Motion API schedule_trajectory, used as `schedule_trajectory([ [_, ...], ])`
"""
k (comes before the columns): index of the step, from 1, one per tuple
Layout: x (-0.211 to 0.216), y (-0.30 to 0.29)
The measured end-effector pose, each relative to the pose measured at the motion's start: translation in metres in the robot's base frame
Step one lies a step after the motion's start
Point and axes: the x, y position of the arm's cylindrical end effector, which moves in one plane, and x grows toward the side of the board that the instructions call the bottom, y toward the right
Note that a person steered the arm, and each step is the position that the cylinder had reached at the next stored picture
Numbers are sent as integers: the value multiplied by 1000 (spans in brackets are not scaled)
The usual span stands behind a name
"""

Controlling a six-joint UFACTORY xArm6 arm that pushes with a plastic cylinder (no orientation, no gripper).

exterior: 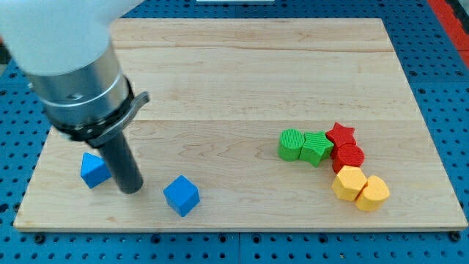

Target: Place blue cube parallel to yellow hexagon

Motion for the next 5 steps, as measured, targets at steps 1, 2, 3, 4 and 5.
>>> schedule_trajectory([
  [1, 14, 56],
  [2, 14, 135],
  [3, 14, 210],
  [4, 15, 163],
  [5, 16, 73],
])
